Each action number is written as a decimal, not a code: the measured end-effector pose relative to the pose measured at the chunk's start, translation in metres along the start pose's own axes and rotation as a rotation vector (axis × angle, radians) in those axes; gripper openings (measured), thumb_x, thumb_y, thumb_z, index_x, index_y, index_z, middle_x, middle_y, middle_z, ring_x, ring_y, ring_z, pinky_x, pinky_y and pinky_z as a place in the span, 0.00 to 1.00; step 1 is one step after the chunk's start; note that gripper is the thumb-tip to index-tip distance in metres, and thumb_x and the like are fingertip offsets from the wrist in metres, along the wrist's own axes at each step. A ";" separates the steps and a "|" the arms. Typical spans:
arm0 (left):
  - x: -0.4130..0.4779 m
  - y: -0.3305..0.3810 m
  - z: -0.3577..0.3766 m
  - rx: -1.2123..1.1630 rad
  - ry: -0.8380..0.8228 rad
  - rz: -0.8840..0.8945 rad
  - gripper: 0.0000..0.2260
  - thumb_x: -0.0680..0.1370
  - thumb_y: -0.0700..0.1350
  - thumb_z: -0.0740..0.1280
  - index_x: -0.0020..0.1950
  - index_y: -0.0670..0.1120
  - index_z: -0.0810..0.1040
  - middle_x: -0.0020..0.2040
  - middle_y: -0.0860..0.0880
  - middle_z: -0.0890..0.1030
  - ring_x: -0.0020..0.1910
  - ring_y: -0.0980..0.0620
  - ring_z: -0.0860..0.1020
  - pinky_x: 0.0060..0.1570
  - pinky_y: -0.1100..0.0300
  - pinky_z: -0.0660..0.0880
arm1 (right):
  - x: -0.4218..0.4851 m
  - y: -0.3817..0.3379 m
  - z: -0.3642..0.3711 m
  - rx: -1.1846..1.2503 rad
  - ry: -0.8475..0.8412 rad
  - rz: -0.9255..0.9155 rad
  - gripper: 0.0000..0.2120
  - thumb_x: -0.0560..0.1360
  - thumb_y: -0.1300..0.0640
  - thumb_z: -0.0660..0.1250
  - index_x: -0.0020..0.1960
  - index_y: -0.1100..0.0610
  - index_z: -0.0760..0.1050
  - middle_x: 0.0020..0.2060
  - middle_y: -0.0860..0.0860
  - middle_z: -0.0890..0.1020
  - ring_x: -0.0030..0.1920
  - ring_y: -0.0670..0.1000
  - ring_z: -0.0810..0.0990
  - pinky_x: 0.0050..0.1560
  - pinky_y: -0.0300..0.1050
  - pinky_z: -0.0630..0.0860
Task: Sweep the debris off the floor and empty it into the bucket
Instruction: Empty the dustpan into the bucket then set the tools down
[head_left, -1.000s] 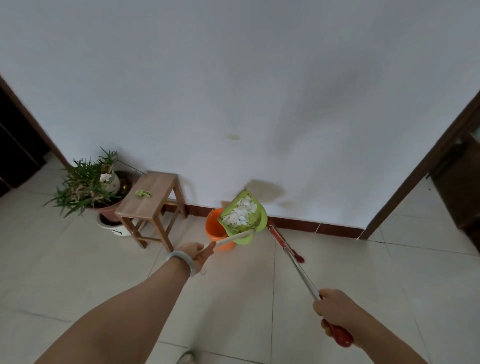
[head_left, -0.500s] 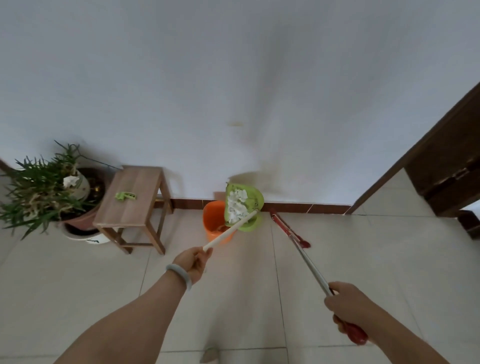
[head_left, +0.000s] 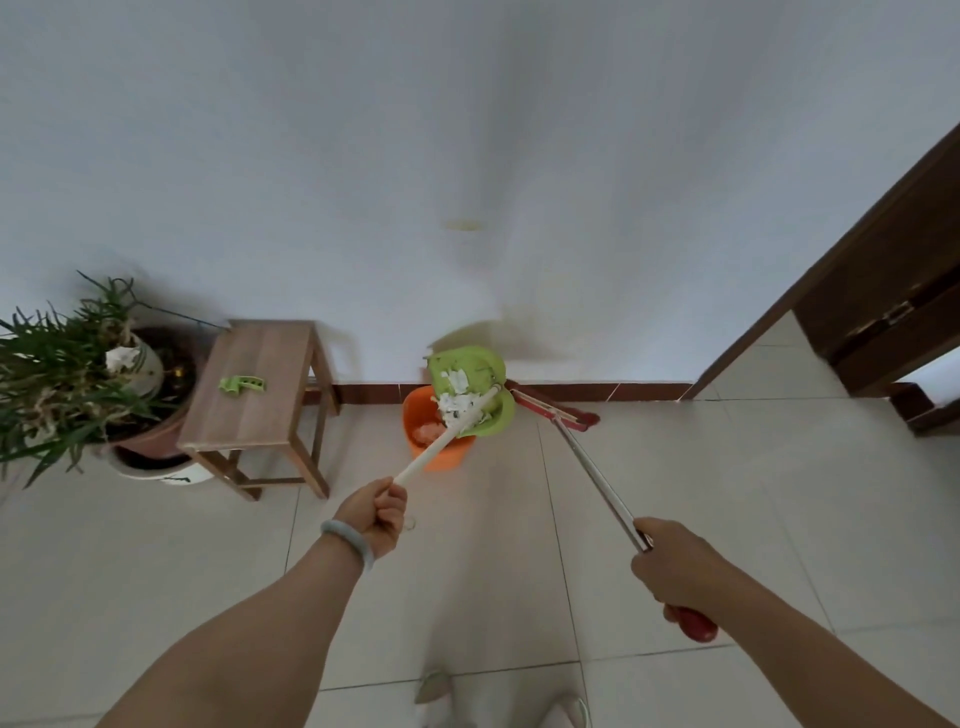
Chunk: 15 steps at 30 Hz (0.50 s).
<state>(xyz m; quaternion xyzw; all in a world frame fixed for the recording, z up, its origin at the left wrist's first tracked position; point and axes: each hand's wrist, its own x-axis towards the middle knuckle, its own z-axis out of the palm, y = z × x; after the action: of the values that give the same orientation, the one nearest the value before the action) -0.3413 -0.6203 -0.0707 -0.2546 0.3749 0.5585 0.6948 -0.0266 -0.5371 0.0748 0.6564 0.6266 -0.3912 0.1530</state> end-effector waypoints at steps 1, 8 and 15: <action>-0.001 0.001 -0.002 -0.005 -0.003 -0.001 0.15 0.82 0.48 0.54 0.38 0.43 0.67 0.21 0.52 0.69 0.13 0.60 0.65 0.12 0.70 0.62 | -0.001 -0.001 0.000 -0.005 0.004 -0.004 0.24 0.76 0.64 0.55 0.72 0.55 0.65 0.36 0.53 0.76 0.22 0.48 0.75 0.25 0.38 0.72; -0.003 0.001 -0.017 -0.035 -0.011 -0.017 0.16 0.82 0.51 0.54 0.38 0.44 0.67 0.20 0.53 0.67 0.13 0.60 0.64 0.12 0.71 0.62 | -0.007 -0.002 0.008 -0.128 0.017 -0.022 0.16 0.77 0.62 0.55 0.64 0.55 0.67 0.40 0.51 0.76 0.25 0.48 0.77 0.23 0.37 0.71; -0.009 0.003 -0.036 -0.135 -0.055 -0.007 0.18 0.82 0.53 0.53 0.37 0.45 0.66 0.21 0.52 0.68 0.13 0.59 0.65 0.12 0.71 0.63 | -0.010 -0.004 0.014 -0.207 0.045 -0.020 0.17 0.77 0.62 0.55 0.65 0.57 0.67 0.42 0.51 0.77 0.28 0.48 0.76 0.28 0.42 0.77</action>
<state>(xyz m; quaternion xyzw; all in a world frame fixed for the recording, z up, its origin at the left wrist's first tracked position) -0.3531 -0.6526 -0.0849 -0.2869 0.3162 0.5869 0.6879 -0.0335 -0.5528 0.0739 0.6395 0.6733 -0.3113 0.2020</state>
